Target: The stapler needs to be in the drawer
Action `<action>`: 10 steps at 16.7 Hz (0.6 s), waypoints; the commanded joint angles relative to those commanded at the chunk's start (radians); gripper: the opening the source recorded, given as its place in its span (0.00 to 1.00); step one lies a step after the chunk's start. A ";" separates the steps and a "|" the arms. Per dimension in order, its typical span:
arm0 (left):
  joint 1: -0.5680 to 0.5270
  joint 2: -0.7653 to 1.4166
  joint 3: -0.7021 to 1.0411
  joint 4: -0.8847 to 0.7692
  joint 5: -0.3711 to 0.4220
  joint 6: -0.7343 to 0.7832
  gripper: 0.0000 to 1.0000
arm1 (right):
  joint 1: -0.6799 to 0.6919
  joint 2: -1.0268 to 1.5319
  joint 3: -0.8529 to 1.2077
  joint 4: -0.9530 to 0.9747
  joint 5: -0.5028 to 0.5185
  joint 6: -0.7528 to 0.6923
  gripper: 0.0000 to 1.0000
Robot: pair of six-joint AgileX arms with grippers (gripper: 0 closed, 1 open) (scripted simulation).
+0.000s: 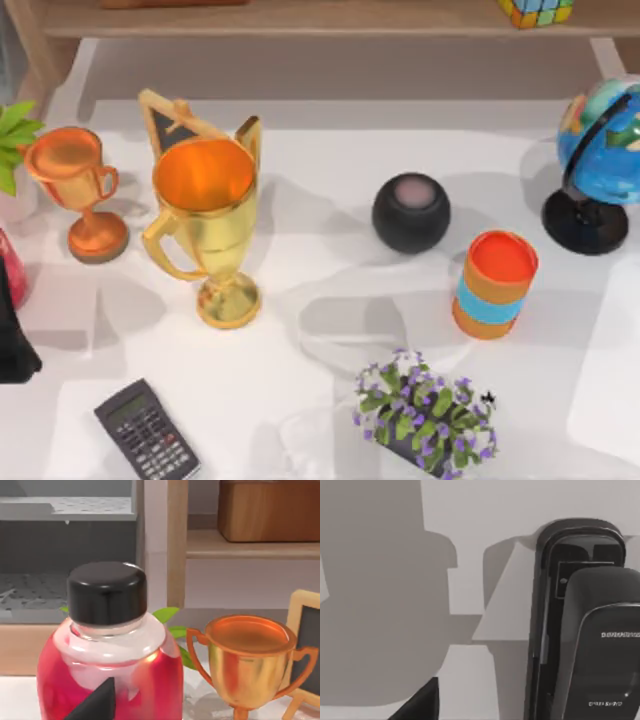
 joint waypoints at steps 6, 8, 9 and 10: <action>0.000 0.000 0.000 0.000 0.000 0.000 1.00 | -0.059 -0.258 -0.099 0.259 -0.023 -0.195 1.00; 0.000 0.000 0.000 0.000 0.000 0.000 1.00 | -0.123 -0.332 -0.150 0.429 -0.030 -0.276 1.00; 0.000 0.000 0.000 0.000 0.000 0.000 1.00 | -0.161 -0.361 -0.181 0.528 -0.033 -0.317 1.00; 0.000 0.000 0.000 0.000 0.000 0.000 1.00 | -0.201 -0.382 -0.220 0.638 -0.037 -0.360 1.00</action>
